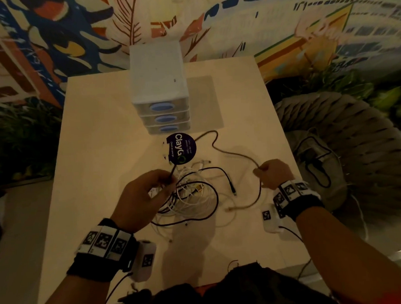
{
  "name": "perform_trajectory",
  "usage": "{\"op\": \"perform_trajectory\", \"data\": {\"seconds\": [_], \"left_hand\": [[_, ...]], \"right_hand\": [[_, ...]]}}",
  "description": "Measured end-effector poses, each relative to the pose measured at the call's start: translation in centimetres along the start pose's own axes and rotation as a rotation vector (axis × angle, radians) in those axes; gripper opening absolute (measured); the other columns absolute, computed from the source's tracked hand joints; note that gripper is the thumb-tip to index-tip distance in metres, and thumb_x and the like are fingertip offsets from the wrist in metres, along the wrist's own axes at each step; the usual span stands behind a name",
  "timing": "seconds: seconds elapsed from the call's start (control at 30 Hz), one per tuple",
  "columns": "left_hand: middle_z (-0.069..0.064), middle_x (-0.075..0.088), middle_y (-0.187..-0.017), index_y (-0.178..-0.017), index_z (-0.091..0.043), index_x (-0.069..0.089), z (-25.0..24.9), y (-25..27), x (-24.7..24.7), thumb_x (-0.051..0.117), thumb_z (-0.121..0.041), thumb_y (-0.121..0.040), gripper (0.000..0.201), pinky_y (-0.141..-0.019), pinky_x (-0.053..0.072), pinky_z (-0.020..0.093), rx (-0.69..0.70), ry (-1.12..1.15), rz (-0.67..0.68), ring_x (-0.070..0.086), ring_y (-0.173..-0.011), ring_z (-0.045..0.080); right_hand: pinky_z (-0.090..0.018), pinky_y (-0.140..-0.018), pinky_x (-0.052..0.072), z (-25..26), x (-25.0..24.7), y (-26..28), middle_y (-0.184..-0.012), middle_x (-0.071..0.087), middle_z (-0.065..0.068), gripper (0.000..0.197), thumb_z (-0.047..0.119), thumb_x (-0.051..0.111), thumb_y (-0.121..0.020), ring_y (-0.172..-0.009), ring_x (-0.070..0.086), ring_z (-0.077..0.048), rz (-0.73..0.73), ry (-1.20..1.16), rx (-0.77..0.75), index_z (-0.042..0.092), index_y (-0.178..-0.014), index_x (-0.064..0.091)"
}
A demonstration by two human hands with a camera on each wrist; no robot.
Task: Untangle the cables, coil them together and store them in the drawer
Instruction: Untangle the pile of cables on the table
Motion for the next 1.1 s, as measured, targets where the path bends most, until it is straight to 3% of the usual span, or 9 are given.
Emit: {"op": "perform_trajectory", "data": {"seconds": [0.1,0.2,0.43,0.6,0.7,0.8,0.87,0.97,1.1], "left_hand": [[-0.011,0.073,-0.098,-0.108,-0.025,0.069,0.2,-0.1,-0.5,0.066,-0.013,-0.096,0.018,-0.076,0.051,0.012,-0.055,0.074,-0.064,0.069,-0.088,0.001],[-0.007,0.069,-0.099,-0.118,-0.027,0.067,0.4,-0.2,-1.1,0.06,-0.016,-0.1,0.022,-0.068,0.048,0.009,-0.074,0.084,-0.097,0.068,-0.088,0.005],[-0.009,0.068,-0.095,-0.125,-0.03,0.064,-0.3,-0.3,-1.9,0.061,-0.021,-0.1,0.028,-0.064,0.054,0.017,-0.07,0.099,-0.137,0.068,-0.076,0.006],[-0.006,0.071,-0.088,-0.125,-0.027,0.065,-1.1,-0.5,-1.6,0.066,-0.021,-0.097,0.029,-0.063,0.058,0.023,-0.052,0.136,-0.118,0.069,-0.071,0.008],[-0.005,0.073,-0.089,-0.125,-0.027,0.066,-1.5,-0.7,-1.3,0.069,-0.029,-0.094,0.031,-0.067,0.06,0.03,-0.043,0.144,-0.085,0.07,-0.073,0.011],[-0.006,0.074,-0.09,-0.122,-0.029,0.068,-2.1,-1.0,-0.9,0.069,-0.04,-0.088,0.036,-0.073,0.06,0.032,-0.028,0.161,-0.074,0.069,-0.075,0.007],[-0.007,0.074,-0.09,-0.119,-0.033,0.067,-2.7,-1.1,-0.4,0.072,-0.039,-0.087,0.033,-0.072,0.06,0.03,-0.014,0.194,-0.061,0.069,-0.076,0.006],[-0.012,0.073,-0.09,-0.122,-0.032,0.065,-3.6,-1.2,0.0,0.074,-0.031,-0.089,0.034,-0.072,0.058,0.021,0.021,0.203,-0.047,0.07,-0.078,0.003],[-0.012,0.071,-0.103,-0.124,-0.033,0.062,-0.5,0.3,-2.5,0.052,-0.047,-0.101,0.028,-0.072,0.053,0.017,-0.069,0.136,-0.181,0.068,-0.088,0.001]], "right_hand": [[-0.047,-0.07,0.063,-0.2,-2.6,0.2,-0.095,0.071,-0.011,0.015,0.031,0.062,-0.099,-0.079,0.073,-0.03,-0.008,-0.415,-0.016,0.017,-0.105,0.067],[-0.045,-0.064,0.06,1.2,-5.3,1.8,-0.091,0.068,-0.018,0.01,0.025,0.052,-0.105,-0.075,0.07,-0.031,0.015,-0.668,-0.071,0.017,-0.106,0.058],[-0.045,-0.069,0.063,0.8,-4.9,3.7,-0.091,0.07,-0.007,0.014,0.025,0.052,-0.104,-0.084,0.071,-0.029,-0.08,-0.49,-0.213,0.034,-0.11,0.06],[-0.049,-0.104,0.048,0.0,-1.5,4.1,-0.149,0.047,-0.012,0.073,0.034,0.066,-0.096,-0.123,0.059,-0.03,-0.111,-0.133,-0.218,0.028,-0.158,0.027],[-0.044,-0.094,0.053,4.5,-2.9,8.2,-0.133,0.055,-0.006,0.062,0.044,0.068,-0.092,-0.11,0.061,-0.021,-0.302,-0.143,-0.386,0.03,-0.147,0.044],[-0.03,-0.077,0.054,9.6,2.5,11.9,-0.102,0.067,0.013,0.05,0.074,0.053,-0.087,-0.082,0.064,-0.001,0.197,-0.049,-0.462,0.043,-0.126,0.051],[-0.034,-0.076,0.057,11.2,6.5,13.6,-0.092,0.072,0.01,0.044,0.068,0.051,-0.093,-0.073,0.067,-0.002,0.447,-0.005,-0.498,0.036,-0.123,0.055],[-0.036,-0.073,0.061,12.3,8.2,13.5,-0.084,0.074,0.003,0.018,0.035,0.055,-0.102,-0.072,0.072,-0.011,0.45,-0.129,-0.535,0.022,-0.107,0.066],[-0.038,-0.07,0.061,11.5,6.7,12.7,-0.084,0.073,-0.006,0.013,0.019,0.051,-0.105,-0.076,0.075,-0.02,0.394,-0.477,-0.455,0.013,-0.103,0.062]]}}
Point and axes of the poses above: each hand's wrist, its own y-axis away from the middle knuckle, its own x-axis out of the palm, z = x × y, the point moved 8 cm from there along -y, towards the middle knuckle
